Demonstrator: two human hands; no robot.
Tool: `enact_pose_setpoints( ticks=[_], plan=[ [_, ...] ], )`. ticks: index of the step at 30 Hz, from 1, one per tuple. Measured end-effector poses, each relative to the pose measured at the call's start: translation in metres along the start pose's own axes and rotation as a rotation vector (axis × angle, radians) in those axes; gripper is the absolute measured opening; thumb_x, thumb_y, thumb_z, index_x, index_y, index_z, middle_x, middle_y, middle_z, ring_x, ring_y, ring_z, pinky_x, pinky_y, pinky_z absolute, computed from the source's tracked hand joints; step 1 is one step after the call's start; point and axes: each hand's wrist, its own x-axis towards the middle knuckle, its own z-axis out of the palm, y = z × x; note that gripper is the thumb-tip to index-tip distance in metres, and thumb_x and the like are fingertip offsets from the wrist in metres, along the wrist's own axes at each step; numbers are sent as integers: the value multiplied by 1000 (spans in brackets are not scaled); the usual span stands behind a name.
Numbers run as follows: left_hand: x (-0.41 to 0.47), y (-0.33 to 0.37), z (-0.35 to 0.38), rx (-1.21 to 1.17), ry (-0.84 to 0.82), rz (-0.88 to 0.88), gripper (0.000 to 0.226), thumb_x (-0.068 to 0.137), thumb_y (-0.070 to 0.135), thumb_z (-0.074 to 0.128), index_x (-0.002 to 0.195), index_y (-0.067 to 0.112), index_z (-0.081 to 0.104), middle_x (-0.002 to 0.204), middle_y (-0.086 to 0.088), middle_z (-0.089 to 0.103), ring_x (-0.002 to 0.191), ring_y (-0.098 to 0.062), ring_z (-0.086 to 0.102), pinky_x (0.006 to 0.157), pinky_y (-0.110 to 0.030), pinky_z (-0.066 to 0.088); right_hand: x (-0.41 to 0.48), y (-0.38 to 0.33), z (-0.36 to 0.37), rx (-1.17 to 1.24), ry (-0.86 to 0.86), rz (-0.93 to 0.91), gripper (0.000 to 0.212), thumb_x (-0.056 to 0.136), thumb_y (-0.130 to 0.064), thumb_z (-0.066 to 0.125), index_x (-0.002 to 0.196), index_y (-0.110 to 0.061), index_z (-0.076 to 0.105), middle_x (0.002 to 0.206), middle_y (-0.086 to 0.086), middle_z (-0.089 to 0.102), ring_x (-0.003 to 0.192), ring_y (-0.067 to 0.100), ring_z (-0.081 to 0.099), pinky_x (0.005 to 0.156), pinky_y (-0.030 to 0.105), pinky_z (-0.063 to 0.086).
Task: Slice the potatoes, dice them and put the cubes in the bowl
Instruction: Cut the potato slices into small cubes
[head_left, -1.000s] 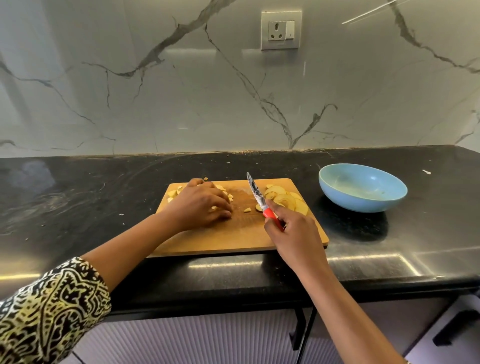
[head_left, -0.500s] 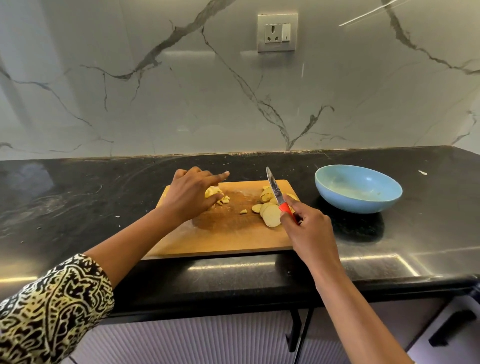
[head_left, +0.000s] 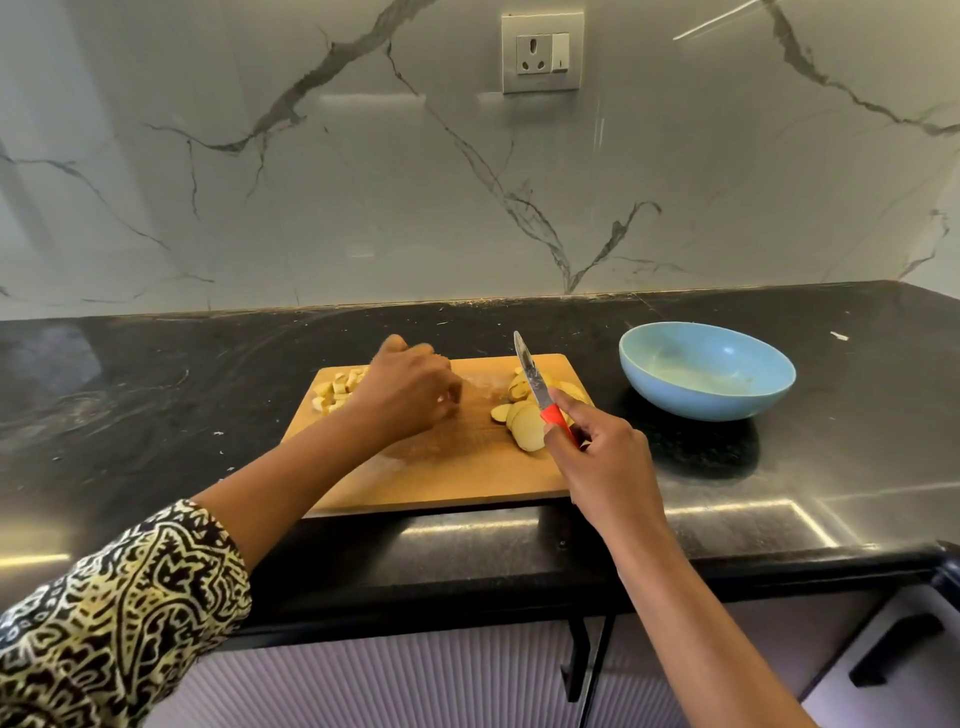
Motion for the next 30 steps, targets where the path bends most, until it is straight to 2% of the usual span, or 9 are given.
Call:
enact_pose_setpoints(
  ticks=[5,6,8,10,13,16,19,22,30],
  plan=[
    [-7,-27,0,-9,-10,-242,38,91,39,53,129,36,54,140,6,47,124,-17,42,96,-38,32,0,-1,0,19,-6,0,40,93,-28,58,132,-31,56,67,-12,57,46,5,43,45,16,35],
    [-6,-27,0,-16,-12,-262,49,91,40,53,139,34,44,148,4,38,132,-20,35,101,-43,30,0,0,0,40,2,9,39,93,-28,58,132,-31,56,61,-11,54,45,6,42,44,18,35],
    [-3,-18,-3,-79,-27,-228,72,91,44,52,151,29,15,158,1,14,143,-23,15,109,-50,23,1,1,-1,110,32,47,39,93,-27,58,132,-29,57,55,-10,48,46,8,40,48,36,44],
    [3,-3,-7,-167,-87,-146,79,91,49,50,152,28,3,160,3,6,146,-20,8,113,-50,17,1,3,-2,174,69,86,39,93,-29,58,131,-29,57,54,-9,48,50,15,41,49,42,46],
    [21,17,-6,-312,-150,-98,61,93,48,50,147,31,29,150,4,36,137,-19,34,109,-48,27,1,3,-5,225,101,122,39,92,-31,60,130,-31,57,57,-9,49,53,17,42,52,45,48],
    [40,31,-1,-626,-163,-142,41,91,36,59,131,26,54,125,2,62,111,-13,56,101,-38,42,2,4,-7,283,99,172,38,91,-29,61,128,-33,59,62,-3,52,55,17,45,56,47,51],
    [53,37,3,-752,-160,-146,34,88,25,66,121,21,62,113,0,65,95,-10,58,85,-25,50,1,5,-10,376,87,217,37,91,-25,62,127,-33,59,60,0,51,51,15,42,50,36,45],
    [59,35,6,-752,-124,-132,27,84,25,70,111,21,66,108,3,67,91,-9,60,84,-28,54,1,4,-11,420,77,230,36,92,-23,62,126,-32,60,58,-1,49,47,11,41,46,29,42],
    [53,32,9,-815,-52,-146,21,80,25,75,95,22,61,92,6,63,79,-8,58,71,-16,50,1,5,-10,389,73,213,37,92,-24,62,128,-33,59,59,-2,52,50,15,42,51,34,43]
  ],
)
